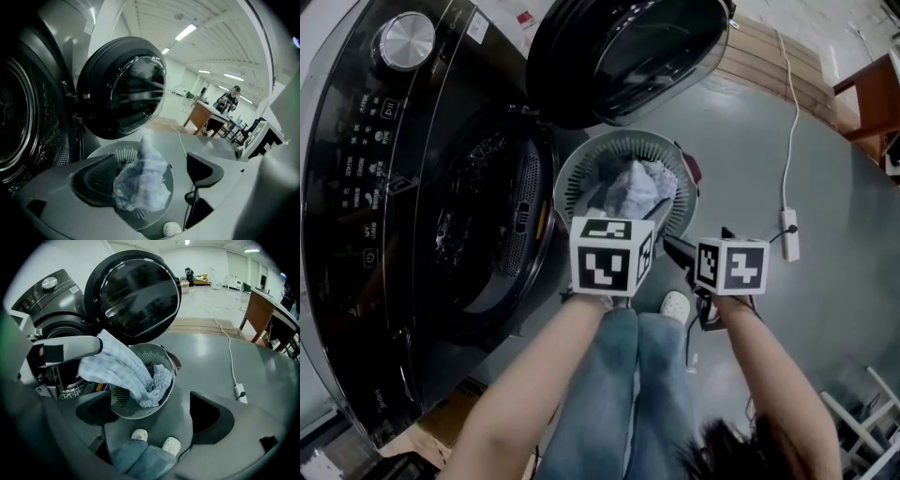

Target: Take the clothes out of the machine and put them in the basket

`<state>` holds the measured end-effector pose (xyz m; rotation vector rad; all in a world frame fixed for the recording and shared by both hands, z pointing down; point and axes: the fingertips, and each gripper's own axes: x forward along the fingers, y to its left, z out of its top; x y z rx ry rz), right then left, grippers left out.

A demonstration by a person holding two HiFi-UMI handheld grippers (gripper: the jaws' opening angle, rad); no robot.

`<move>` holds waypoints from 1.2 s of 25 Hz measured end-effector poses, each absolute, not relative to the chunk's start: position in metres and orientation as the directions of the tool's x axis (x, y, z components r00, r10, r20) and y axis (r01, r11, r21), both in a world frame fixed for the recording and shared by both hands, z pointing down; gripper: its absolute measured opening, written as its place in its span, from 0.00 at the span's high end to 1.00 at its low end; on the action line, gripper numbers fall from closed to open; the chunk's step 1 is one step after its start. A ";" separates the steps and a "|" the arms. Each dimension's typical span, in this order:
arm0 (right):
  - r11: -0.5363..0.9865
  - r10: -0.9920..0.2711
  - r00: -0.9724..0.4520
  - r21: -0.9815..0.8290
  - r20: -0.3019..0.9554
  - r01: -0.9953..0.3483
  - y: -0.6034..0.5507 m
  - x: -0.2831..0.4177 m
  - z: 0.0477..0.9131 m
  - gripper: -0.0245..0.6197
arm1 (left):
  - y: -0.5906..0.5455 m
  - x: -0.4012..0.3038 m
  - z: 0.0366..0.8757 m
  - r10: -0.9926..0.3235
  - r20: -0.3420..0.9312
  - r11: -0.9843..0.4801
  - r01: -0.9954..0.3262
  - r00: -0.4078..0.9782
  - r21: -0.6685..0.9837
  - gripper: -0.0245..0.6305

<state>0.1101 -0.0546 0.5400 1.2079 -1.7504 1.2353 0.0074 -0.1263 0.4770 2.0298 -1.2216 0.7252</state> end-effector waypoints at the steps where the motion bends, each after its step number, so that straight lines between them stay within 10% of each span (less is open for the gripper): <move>1: 0.125 -0.302 -0.348 -0.325 0.887 -0.937 -0.054 0.110 0.541 0.15 | -0.126 0.004 0.481 -0.535 0.745 -0.347 -0.907 0.400 0.238 0.27; 30: 0.167 -0.326 -0.351 -0.312 0.878 -0.935 -0.031 0.119 0.353 0.15 | -0.077 -0.034 0.338 -0.525 0.787 -0.278 -0.939 0.324 0.201 0.27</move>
